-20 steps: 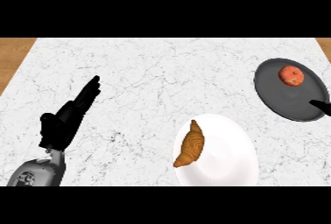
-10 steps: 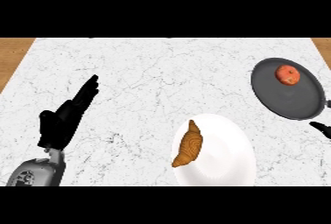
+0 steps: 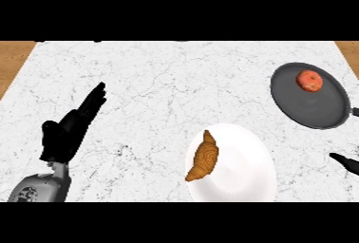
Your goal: Pick the squash from the plate and place it in the pan
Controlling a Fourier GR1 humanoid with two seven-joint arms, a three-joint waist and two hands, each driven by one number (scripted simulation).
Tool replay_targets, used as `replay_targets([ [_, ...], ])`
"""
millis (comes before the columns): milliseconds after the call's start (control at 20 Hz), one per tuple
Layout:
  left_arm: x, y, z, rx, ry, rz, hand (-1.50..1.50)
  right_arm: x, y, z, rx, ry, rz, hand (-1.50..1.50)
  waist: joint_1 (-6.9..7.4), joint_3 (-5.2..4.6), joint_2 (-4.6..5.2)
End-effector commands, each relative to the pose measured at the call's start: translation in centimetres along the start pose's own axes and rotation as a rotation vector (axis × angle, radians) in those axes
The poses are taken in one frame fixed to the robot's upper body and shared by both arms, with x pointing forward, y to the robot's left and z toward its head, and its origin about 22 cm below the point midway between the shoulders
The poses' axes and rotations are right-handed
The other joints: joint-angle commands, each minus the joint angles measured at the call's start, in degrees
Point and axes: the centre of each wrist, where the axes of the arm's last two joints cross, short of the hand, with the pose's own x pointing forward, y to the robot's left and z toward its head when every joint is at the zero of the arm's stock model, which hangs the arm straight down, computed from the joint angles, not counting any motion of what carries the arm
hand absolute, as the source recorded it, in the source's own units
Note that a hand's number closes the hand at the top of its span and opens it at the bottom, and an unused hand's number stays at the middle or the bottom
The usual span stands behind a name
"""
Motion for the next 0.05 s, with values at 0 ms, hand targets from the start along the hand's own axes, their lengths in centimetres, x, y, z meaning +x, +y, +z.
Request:
replay_targets([
  [0, -0.34, 0.14, 0.49, 0.001, 0.004, -0.008, 0.0, 0.3, 0.69, 1.08, -0.014, 0.003, 0.001, -1.5, -0.32, -0.07, -0.15],
])
